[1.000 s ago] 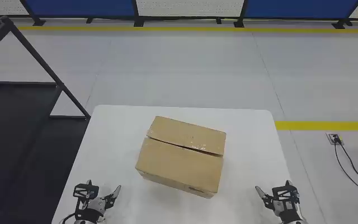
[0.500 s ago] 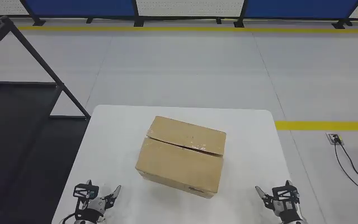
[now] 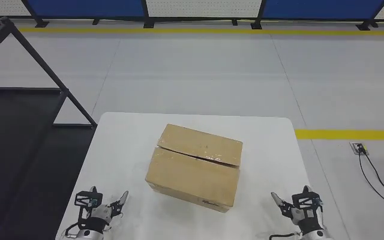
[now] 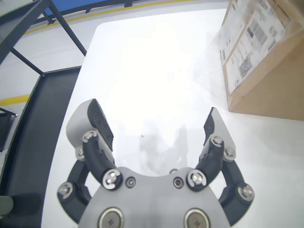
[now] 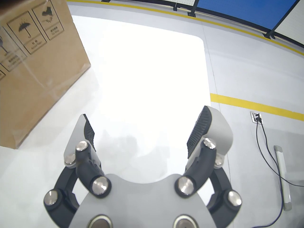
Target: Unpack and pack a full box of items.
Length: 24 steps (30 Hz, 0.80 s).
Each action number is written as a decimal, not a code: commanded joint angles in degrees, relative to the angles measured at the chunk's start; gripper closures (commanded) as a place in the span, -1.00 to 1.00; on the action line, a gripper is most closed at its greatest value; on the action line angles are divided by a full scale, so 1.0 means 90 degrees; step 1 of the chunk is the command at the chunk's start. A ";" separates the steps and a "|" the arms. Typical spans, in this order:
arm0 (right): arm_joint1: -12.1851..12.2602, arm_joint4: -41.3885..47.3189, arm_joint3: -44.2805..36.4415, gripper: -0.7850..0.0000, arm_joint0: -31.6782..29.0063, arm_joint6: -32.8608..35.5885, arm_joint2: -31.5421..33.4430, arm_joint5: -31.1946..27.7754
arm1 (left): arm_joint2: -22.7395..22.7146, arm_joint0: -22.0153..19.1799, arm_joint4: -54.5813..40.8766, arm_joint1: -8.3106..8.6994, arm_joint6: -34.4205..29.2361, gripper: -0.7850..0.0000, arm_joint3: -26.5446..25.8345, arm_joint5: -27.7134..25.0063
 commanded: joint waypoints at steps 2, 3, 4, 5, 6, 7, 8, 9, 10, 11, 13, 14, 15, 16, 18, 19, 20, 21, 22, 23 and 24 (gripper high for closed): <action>-0.0010 0.0006 -0.0183 -1.00 0.0089 0.0163 -0.0066 -0.0053 | -0.0060 -0.0278 -0.0079 -0.0002 0.0030 -1.00 0.0025 -0.0118; -0.0015 0.0069 -0.0222 -1.00 0.0136 0.0246 -0.0080 -0.0080 | -0.0077 -0.0369 -0.0113 -0.0005 0.0027 -1.00 0.0036 -0.0101; -0.0018 0.0192 -0.0273 -1.00 0.0186 0.0344 -0.0104 -0.0169 | -0.0068 -0.0453 -0.0165 -0.0009 0.0033 -1.00 0.0030 -0.0137; -0.0020 0.0380 -0.0332 -1.00 0.0234 0.0457 -0.0107 -0.0305 | -0.0062 -0.0530 -0.0250 -0.0012 0.0020 -1.00 0.0029 -0.0230; -0.0021 0.0632 -0.0394 -1.00 0.0274 0.0591 -0.0084 -0.0449 | -0.0065 -0.0606 -0.0347 -0.0012 -0.0013 -1.00 0.0043 -0.0331; -0.0019 0.0923 -0.0451 -1.00 0.0304 0.0763 -0.0038 -0.0620 | -0.0062 -0.0683 -0.0433 -0.0010 -0.0089 -1.00 0.0072 -0.0469; -0.0006 0.1104 -0.0508 -1.00 0.0332 0.0948 0.0042 -0.0827 | -0.0062 -0.0751 -0.0443 0.0001 -0.0200 -1.00 0.0110 -0.0676; 0.0002 0.1098 -0.0525 -1.00 0.0340 0.0999 0.0081 -0.0891 | -0.0062 -0.0751 -0.0443 0.0001 -0.0200 -1.00 0.0110 -0.0676; 0.0002 0.1098 -0.0525 -1.00 0.0340 0.0999 0.0081 -0.0891 | -0.0062 -0.0751 -0.0443 0.0001 -0.0200 -1.00 0.0110 -0.0676; 0.0002 0.1098 -0.0525 -1.00 0.0340 0.0999 0.0081 -0.0891 | -0.0062 -0.0751 -0.0443 0.0001 -0.0200 -1.00 0.0110 -0.0676; 0.0002 0.1098 -0.0525 -1.00 0.0340 0.0999 0.0081 -0.0891 | -0.0062 -0.0751 -0.0443 0.0001 -0.0200 -1.00 0.0110 -0.0676; 0.0002 0.1098 -0.0525 -1.00 0.0340 0.0999 0.0081 -0.0891 | -0.0062 -0.0751 -0.0443 0.0001 -0.0200 -1.00 0.0110 -0.0676; 0.0002 0.1098 -0.0525 -1.00 0.0340 0.0999 0.0081 -0.0891 | -0.0062 -0.0751 -0.0443 0.0001 -0.0200 -1.00 0.0110 -0.0676; 0.0002 0.1098 -0.0525 -1.00 0.0340 0.0999 0.0081 -0.0891 | -0.0062 -0.0751 -0.0443 0.0001 -0.0200 -1.00 0.0110 -0.0676; 0.0002 0.1098 -0.0525 -1.00 0.0340 0.0999 0.0081 -0.0891 | -0.0054 -0.0762 -0.0484 0.0000 -0.0180 -1.00 0.0133 -0.0738; -0.0008 0.1319 -0.0527 -1.00 0.0336 0.0964 0.0036 -0.0970 | -0.0072 -0.0798 -0.0624 -0.0002 -0.0155 -1.00 0.0213 -0.0831; -0.0015 0.1612 -0.0500 -1.00 0.0355 0.0999 0.0021 -0.1095 | -0.0091 -0.0872 -0.0861 -0.0009 -0.0217 -1.00 0.0305 -0.0890; -0.0011 0.1736 -0.0476 -1.00 0.0417 0.1085 0.0051 -0.1165 | -0.0076 -0.0985 -0.0953 -0.0013 -0.0279 -1.00 0.0371 -0.0926; -0.0011 0.1837 -0.0458 -1.00 0.0487 0.1162 0.0059 -0.1183 | -0.0029 -0.1097 -0.0939 -0.0016 -0.0315 -1.00 0.0446 -0.0940; -0.0016 0.2030 -0.0444 -1.00 0.0551 0.1238 0.0031 -0.1243 | 0.0033 -0.1202 -0.0885 -0.0023 -0.0315 -1.00 0.0499 -0.0906; -0.0016 0.2227 -0.0424 -1.00 0.0613 0.1308 0.0021 -0.1361 | 0.0116 -0.1290 -0.0816 -0.0032 -0.0304 -1.00 0.0545 -0.0861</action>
